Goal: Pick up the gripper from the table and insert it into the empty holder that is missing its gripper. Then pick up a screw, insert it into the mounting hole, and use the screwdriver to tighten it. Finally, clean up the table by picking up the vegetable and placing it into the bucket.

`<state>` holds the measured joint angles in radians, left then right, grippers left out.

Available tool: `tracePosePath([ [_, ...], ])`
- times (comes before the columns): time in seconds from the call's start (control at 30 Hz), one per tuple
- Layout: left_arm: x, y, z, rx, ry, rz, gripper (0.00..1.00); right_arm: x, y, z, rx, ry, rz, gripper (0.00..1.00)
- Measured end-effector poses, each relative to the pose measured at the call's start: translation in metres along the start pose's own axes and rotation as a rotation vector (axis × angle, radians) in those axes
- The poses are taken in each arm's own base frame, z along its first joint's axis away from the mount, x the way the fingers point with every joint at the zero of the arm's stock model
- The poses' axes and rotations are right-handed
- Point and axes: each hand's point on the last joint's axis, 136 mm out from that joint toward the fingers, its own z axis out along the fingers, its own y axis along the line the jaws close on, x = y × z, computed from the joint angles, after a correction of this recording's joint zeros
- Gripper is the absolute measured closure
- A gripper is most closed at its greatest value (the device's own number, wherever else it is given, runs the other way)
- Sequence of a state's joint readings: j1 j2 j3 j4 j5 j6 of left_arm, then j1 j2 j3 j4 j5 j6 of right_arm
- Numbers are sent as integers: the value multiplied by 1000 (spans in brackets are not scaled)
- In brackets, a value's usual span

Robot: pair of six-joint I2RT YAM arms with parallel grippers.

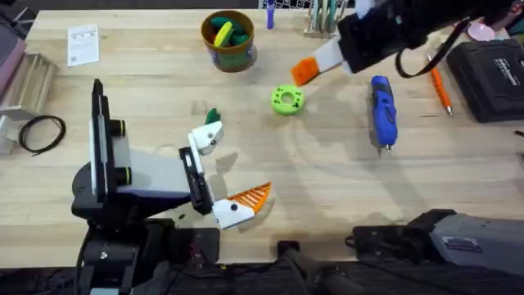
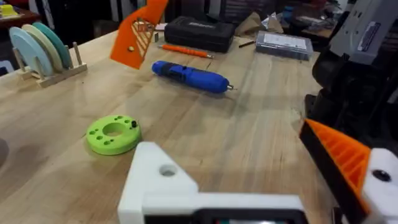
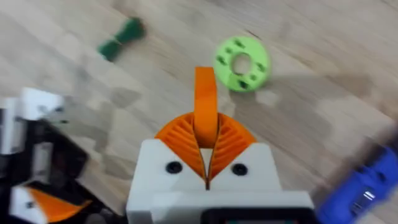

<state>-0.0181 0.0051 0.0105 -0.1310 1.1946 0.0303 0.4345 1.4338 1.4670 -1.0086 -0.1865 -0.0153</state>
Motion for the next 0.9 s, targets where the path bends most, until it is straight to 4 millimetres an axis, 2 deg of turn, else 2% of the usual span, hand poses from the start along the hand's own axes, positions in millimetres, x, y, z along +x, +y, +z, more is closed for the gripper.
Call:
tracePosePath([
  [0.23, 0, -1, 0, 4, 0, 0, 15, -12, 54, 5, -317, -95, 77, 993],
  [0.4, 0, -1, 0, 8, 0, -1, 15, -5, 78, 21, -528, -156, 149, 993],
  [0.57, 0, -2, 0, 11, 0, -1, 15, 9, 95, 30, -712, -196, 241, 993],
  [0.7, 0, -2, 0, 11, 0, -1, 15, 20, 105, 24, -860, -207, 325, 993],
  [0.9, 0, -2, 0, 11, 0, -1, 16, 41, 99, 12, -990, -150, 455, 993],
])
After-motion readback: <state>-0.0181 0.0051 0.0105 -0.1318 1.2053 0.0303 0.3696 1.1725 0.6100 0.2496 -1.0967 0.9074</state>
